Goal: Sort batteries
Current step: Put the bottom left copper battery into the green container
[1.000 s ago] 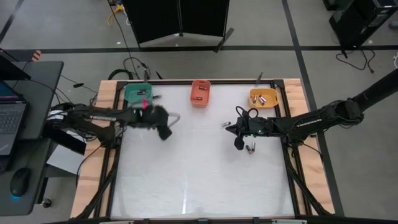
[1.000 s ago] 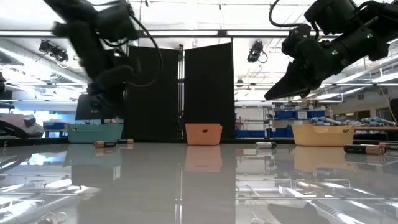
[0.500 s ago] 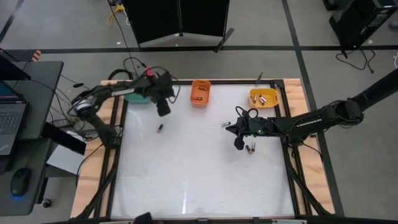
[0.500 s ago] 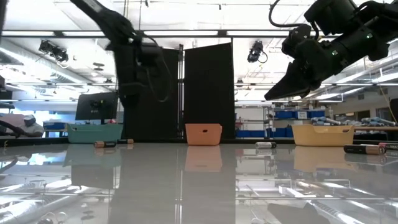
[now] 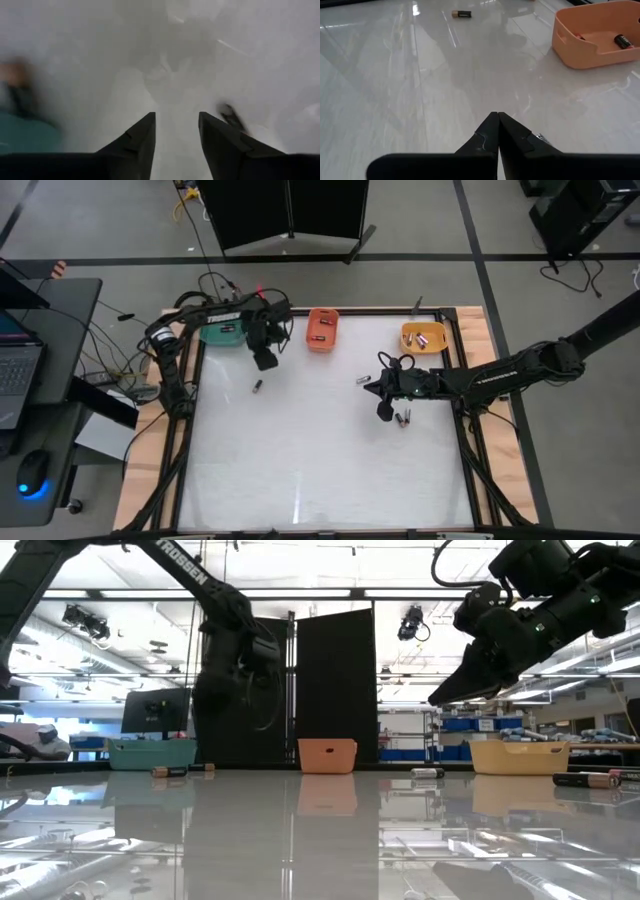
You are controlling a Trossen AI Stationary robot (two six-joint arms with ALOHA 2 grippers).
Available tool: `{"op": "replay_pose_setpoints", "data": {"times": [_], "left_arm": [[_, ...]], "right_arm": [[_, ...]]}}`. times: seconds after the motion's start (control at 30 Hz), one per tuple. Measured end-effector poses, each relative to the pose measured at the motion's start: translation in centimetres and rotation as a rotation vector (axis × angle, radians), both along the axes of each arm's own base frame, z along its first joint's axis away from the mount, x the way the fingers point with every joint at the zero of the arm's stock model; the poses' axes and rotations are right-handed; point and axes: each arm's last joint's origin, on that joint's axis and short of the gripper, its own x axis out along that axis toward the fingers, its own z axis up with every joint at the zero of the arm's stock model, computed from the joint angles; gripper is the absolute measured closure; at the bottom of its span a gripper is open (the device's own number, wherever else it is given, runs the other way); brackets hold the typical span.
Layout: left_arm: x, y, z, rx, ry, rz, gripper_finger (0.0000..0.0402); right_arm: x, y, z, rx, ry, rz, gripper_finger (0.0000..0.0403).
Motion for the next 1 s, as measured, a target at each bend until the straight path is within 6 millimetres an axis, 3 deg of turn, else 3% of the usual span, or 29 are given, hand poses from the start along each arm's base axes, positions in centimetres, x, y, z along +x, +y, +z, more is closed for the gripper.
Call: {"op": "replay_pose_setpoints", "data": {"times": [0.23,0.47,0.7,0.87,1.0], "left_arm": [[0.9,-3.3,-0.6,-0.05,0.09,0.15,0.0195],[0.8,-5.4,-3.0,-0.056,0.127,0.232,0.0164],[0.2,-6.0,-4.9,-0.051,0.122,0.249,0.0163],[0.0,-6.1,-5.1,-0.041,0.113,0.263,0.0164],[0.2,-6.2,-5.1,-0.019,0.117,0.252,0.0189]], "right_arm": [[0.0,0.0,0.0,0.001,-0.001,-0.001,0.0381],[0.0,0.0,0.0,-0.009,0.005,0.006,0.0388],[-0.1,0.0,-0.1,-0.013,0.015,0.008,0.0384],[-0.1,0.0,-0.1,-0.015,0.017,0.009,0.039],[-0.1,0.0,-0.1,-0.014,0.017,0.009,0.0383]]}}
